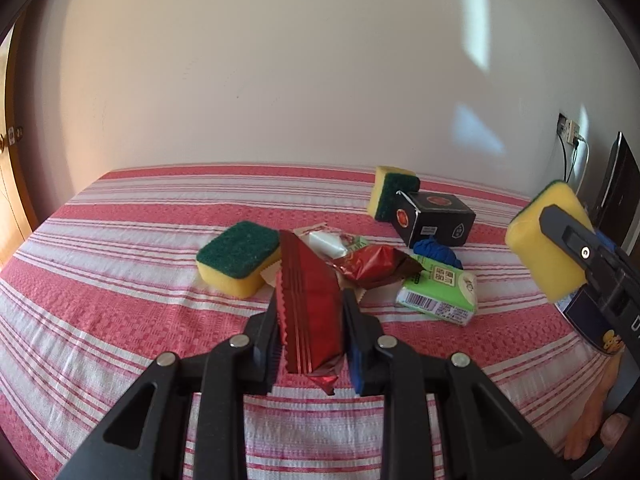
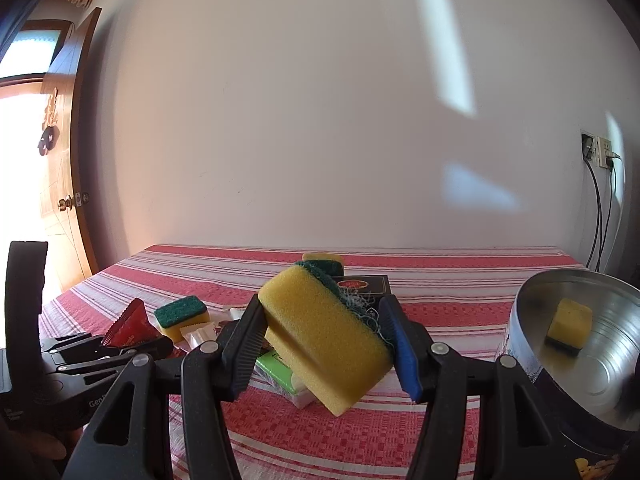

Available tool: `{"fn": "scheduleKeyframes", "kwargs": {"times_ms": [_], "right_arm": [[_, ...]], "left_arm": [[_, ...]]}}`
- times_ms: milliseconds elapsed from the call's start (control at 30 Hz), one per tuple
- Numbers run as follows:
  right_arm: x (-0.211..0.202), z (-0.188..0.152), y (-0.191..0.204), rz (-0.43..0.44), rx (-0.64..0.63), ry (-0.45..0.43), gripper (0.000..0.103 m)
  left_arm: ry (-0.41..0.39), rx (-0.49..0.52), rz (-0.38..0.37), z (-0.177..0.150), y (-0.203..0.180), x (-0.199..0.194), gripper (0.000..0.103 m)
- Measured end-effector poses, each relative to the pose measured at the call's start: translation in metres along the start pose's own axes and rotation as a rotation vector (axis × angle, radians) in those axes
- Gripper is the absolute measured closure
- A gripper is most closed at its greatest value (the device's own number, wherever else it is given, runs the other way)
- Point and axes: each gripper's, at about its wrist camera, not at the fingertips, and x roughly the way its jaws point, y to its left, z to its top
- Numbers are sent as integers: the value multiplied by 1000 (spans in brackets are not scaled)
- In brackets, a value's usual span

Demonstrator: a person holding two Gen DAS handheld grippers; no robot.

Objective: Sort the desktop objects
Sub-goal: 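Grasp the red snack packet with the left gripper while the right gripper grasps a yellow sponge, then carry the red packet and yellow sponge over the tin and release both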

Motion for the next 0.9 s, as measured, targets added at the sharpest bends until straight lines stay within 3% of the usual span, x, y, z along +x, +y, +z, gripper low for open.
{"fn": "scheduleKeyframes", "kwargs": {"times_ms": [367, 900], "right_arm": [[-25, -6, -17, -32, 25, 14, 43], [-68, -3, -62, -140, 66, -46, 43]], "left_arm": [[-66, 77, 45, 8, -28, -20, 78], [-98, 158, -9, 13, -76, -32, 78]]}}
